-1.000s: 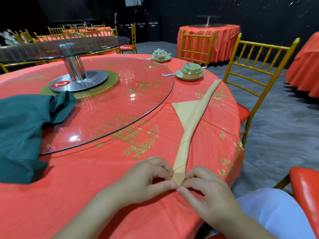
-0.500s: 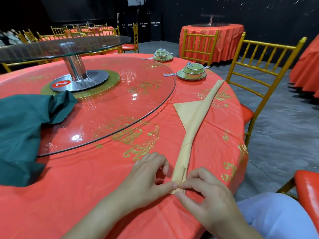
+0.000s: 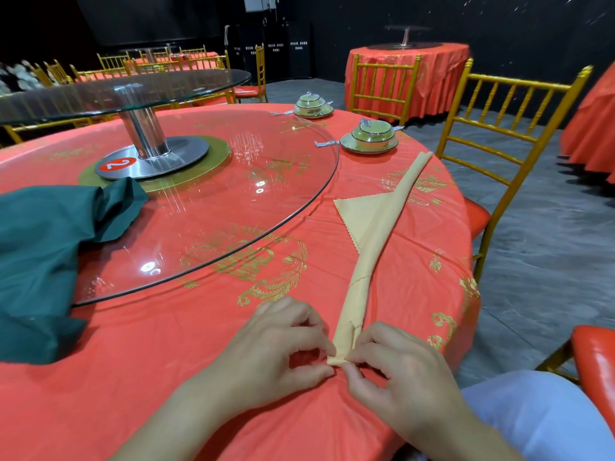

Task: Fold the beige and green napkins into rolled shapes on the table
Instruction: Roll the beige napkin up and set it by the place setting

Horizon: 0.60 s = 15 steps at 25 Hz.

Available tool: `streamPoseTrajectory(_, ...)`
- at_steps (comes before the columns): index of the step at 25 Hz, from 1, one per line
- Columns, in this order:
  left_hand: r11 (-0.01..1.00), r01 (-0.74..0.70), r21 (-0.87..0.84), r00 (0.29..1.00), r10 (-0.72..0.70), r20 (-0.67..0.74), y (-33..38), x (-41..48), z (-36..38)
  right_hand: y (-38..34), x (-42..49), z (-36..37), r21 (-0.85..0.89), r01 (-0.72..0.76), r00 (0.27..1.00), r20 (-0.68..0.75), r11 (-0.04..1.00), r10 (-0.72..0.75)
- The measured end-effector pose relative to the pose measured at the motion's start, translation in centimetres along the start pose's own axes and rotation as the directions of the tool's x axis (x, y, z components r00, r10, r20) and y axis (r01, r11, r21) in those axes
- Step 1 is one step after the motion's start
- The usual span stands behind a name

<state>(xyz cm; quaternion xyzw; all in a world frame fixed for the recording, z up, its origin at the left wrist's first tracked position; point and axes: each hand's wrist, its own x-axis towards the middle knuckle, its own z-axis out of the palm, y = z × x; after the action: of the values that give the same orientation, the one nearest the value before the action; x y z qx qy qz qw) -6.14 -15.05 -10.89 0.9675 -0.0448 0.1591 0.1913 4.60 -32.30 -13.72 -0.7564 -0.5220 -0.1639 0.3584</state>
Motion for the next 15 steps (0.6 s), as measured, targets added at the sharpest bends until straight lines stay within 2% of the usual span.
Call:
streamPoseTrajectory(4,0.998,0.015,-0.065,1.0,-0.014,0.02,0.3,0.1,0.0,0.1,-0.4,0.2,0.082,-0.016,0.999,0.036,0.997,0.013)
streamPoseTrajectory(7,0.991,0.076,-0.111,0.996,-0.07,0.052,0.3,0.2,0.2,0.7,-0.4,0.1,0.018,-0.023,0.998,0.063,1.0,0.022)
streamPoseTrajectory(10,0.984,0.127,-0.128,0.99,-0.117,0.081,0.5,0.3,0.4,1.0,-0.5,0.1,0.031,-0.044,0.997,0.058,0.999,0.042)
streamPoseTrajectory(15,0.957,0.279,-0.081,0.955,-0.267,0.133,1.3,1.2,0.9,0.2,-0.4,0.1,0.103,-0.212,0.977,0.006,0.972,0.213)
